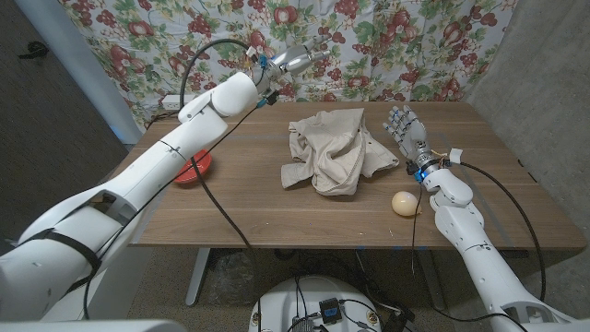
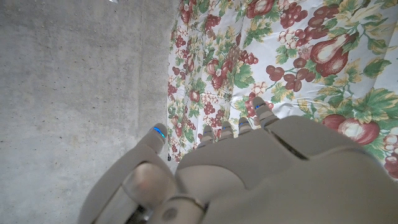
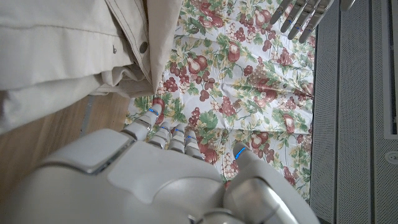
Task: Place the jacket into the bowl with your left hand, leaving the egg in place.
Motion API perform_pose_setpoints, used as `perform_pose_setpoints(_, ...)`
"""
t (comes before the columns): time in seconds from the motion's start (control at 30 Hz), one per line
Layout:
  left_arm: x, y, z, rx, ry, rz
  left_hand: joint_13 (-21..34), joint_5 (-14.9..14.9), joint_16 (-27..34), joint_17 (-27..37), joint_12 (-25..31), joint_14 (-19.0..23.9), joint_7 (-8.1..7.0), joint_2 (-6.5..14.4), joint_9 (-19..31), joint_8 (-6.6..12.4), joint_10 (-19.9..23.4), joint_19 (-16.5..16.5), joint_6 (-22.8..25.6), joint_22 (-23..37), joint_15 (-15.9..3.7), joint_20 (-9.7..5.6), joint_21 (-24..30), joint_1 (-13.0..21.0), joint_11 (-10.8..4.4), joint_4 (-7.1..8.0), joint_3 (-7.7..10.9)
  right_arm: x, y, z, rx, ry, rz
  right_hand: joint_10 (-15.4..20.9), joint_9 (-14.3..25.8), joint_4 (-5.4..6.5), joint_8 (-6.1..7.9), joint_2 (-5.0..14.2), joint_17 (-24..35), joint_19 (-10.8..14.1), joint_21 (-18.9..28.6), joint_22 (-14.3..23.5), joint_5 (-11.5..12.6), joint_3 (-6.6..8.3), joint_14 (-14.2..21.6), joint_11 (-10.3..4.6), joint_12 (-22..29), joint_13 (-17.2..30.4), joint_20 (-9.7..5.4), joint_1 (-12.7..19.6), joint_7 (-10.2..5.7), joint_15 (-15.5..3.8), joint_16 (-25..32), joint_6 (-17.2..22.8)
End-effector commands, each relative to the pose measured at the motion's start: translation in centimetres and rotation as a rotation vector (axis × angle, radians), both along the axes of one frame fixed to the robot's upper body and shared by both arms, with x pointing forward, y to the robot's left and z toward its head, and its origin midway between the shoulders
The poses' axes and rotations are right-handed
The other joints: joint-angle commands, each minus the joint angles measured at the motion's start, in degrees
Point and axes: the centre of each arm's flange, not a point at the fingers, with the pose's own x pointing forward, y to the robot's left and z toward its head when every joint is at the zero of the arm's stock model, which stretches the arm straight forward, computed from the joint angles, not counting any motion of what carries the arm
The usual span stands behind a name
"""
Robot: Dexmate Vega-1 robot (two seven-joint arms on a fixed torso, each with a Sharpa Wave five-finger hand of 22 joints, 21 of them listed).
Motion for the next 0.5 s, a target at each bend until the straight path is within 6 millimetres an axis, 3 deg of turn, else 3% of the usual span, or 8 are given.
perform_pose_setpoints(0.03,-0.6,-1.7,0.6,0.11,-0.07,0.043,0.12,-0.22,0.04,0.18,0.19,-0.1,-0.06,0.25,0.09,0.37,0.24,-0.24,0.78,0.21,-0.14,0.21,-0.21,0.32,-0.58,-0.4,0.03,-0.4,0.1,0.4,-0.01,-0.025,0.004,0.21,0.11,0.11,0.25,4.07,0.09,0.43,0.39,0.26,0.11,0.46,-0.03,-0.16,0.21,0.19,-5.02,-0.04,-0.13,-2.03,0.25,0.28)
perform_pose_setpoints(0.5,-0.5,-2.7,0.9,0.16,-0.094,0.065,0.13,-0.24,0.1,0.15,0.27,0.21,-0.44,0.06,0.09,0.38,0.75,-0.18,1.39,0.21,-0.05,0.57,-0.4,0.31,-1.41,-0.54,0.01,-0.7,0.2,1.0,-0.012,-0.041,0.009,0.26,0.11,0.07,0.26,4.04,0.07,0.48,0.4,0.26,0.08,0.62,0.06,-0.11,0.21,0.19,-4.97,-0.01,-0.12,-1.99,0.26,0.35)
